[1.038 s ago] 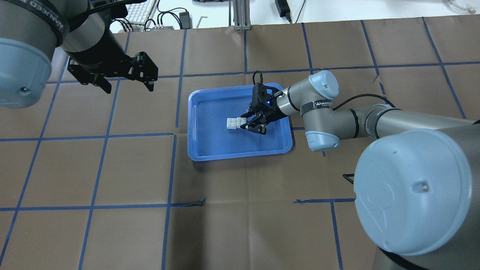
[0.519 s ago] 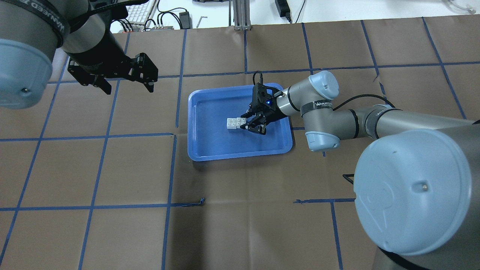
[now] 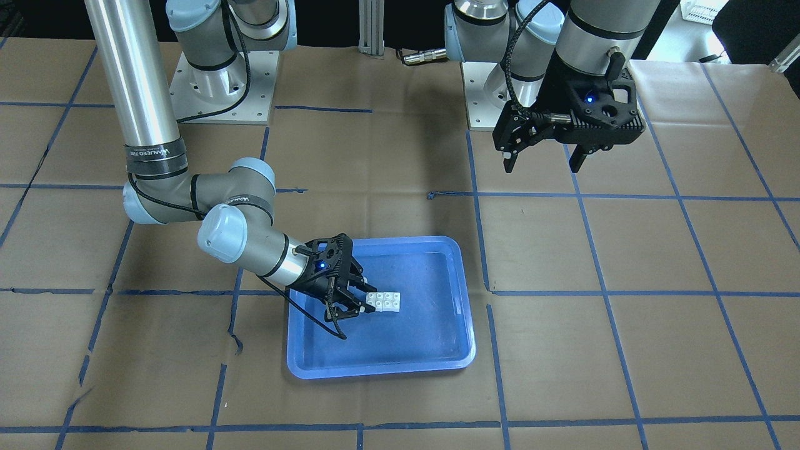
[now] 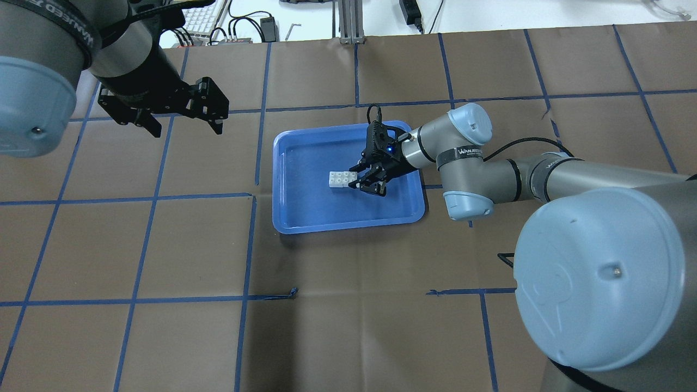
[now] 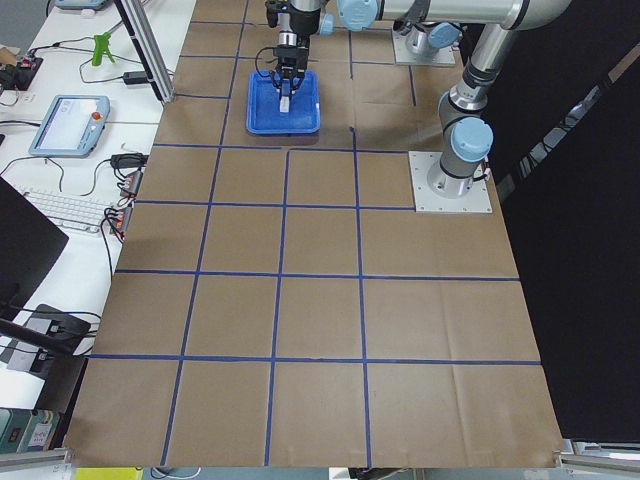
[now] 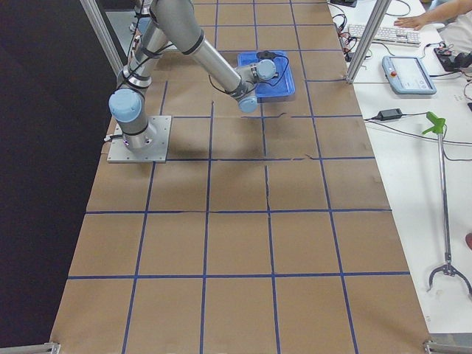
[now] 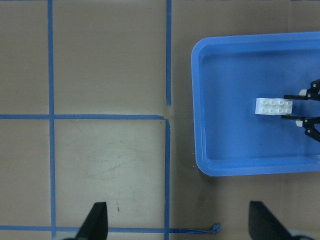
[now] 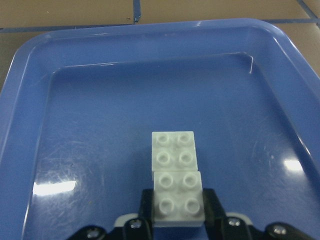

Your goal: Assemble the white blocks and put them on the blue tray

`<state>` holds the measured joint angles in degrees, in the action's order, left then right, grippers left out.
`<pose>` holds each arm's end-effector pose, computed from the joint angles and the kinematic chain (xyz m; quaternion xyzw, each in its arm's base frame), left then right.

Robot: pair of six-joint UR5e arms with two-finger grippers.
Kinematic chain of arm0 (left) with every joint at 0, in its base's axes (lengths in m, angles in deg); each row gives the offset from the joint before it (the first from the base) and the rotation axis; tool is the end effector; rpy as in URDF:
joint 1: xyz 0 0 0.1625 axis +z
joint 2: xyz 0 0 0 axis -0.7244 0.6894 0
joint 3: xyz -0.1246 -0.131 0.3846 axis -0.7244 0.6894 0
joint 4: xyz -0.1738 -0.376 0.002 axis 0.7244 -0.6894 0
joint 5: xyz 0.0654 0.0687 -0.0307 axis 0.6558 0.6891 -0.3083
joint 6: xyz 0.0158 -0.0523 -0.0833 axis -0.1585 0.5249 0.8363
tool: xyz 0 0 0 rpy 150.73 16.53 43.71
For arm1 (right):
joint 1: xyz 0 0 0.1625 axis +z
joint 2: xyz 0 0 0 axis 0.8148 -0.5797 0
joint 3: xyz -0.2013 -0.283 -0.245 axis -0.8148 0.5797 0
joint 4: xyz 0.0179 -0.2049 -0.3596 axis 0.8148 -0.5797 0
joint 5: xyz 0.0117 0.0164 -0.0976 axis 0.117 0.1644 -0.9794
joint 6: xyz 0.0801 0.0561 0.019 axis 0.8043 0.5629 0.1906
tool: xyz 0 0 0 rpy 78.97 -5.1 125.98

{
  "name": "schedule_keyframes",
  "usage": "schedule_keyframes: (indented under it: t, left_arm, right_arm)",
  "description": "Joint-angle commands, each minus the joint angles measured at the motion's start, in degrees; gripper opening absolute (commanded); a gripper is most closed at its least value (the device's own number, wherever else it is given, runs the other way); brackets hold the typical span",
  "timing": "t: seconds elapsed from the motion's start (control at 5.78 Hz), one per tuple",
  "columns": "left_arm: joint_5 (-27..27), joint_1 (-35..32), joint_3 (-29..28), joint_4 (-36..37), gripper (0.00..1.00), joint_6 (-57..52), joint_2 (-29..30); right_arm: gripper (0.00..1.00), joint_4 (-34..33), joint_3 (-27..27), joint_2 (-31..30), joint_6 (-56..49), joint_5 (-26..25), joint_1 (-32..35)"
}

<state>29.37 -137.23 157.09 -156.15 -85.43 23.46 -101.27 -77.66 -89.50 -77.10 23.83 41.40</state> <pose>-0.1387 -0.4860 0.4917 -0.0074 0.9989 -0.0468 0.0069 0.2614 -0.5631 0.1362 -0.6335 0.6759 -0.2851 0.2462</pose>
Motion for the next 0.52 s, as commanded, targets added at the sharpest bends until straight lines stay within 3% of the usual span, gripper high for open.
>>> schedule_keyframes:
  t: [0.0,0.35]
  left_arm:
    - [0.1,-0.2,-0.1,0.0,1.00,0.1,0.1]
    - [0.0,-0.2,-0.1,0.0,1.00,0.1,0.2]
  right_arm:
    - [0.50,0.0,0.0,0.1,0.0,0.0,0.0]
    - [0.59,0.1,0.1,0.1,0.1,0.0,0.0]
